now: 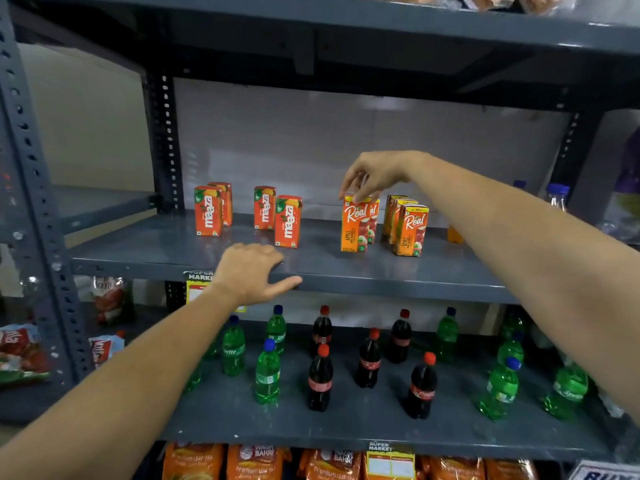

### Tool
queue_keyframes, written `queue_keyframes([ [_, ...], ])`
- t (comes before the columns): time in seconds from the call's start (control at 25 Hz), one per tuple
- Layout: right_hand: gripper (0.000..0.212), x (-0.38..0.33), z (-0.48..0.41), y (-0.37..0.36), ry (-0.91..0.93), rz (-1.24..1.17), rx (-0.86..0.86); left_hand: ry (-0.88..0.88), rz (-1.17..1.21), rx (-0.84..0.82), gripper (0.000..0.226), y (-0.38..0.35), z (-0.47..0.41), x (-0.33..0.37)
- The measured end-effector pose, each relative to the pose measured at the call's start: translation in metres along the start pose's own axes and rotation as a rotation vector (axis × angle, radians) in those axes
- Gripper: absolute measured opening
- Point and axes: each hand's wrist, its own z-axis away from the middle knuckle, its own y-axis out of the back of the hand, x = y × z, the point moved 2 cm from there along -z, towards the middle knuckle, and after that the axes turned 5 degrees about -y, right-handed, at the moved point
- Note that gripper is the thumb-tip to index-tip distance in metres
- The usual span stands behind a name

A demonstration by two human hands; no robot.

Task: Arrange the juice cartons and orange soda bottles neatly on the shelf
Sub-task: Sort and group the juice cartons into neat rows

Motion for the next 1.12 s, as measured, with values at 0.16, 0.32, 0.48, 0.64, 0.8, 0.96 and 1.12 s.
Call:
queue_keyframes([
  [0.16, 0.029, 0.033, -0.003, 0.000, -0.022, 0.060, 0.063, -0.009, 0.058, 0.024, 0.080, -0.008, -0.022, 0.040],
  [0.32, 0.029, 0.053, -0.014, -0.007, -0.028, 0.074, 0.081, 0.019, 0.067, 0.022, 0.084, -0.019, -0.026, 0.043],
  [0.48, 0.029, 0.068, -0.023, -0.019, -0.042, 0.075, 0.076, 0.043, 0.051, 0.061, 0.081, -0.021, -0.025, 0.043],
  [0.64, 0.031, 0.072, -0.022, -0.023, -0.049, 0.042, 0.103, 0.039, 0.051, 0.047, 0.080, -0.019, -0.027, 0.045],
  [0.8, 0.033, 0.066, -0.020, -0.025, -0.066, 0.123, 0.118, 0.028, 0.073, 0.017, 0.081, -0.019, -0.025, 0.044],
  [0.96, 0.035, 0.052, -0.017, -0.028, -0.058, 0.171, 0.232, 0.012, 0.138, -0.033, 0.078, -0.016, -0.026, 0.043],
  [1.12, 0.037, 0.019, -0.019, -0.023, 0.007, 0.205, 0.347, 0.133, 0.444, 0.046, 0.048, 0.002, -0.032, 0.010],
])
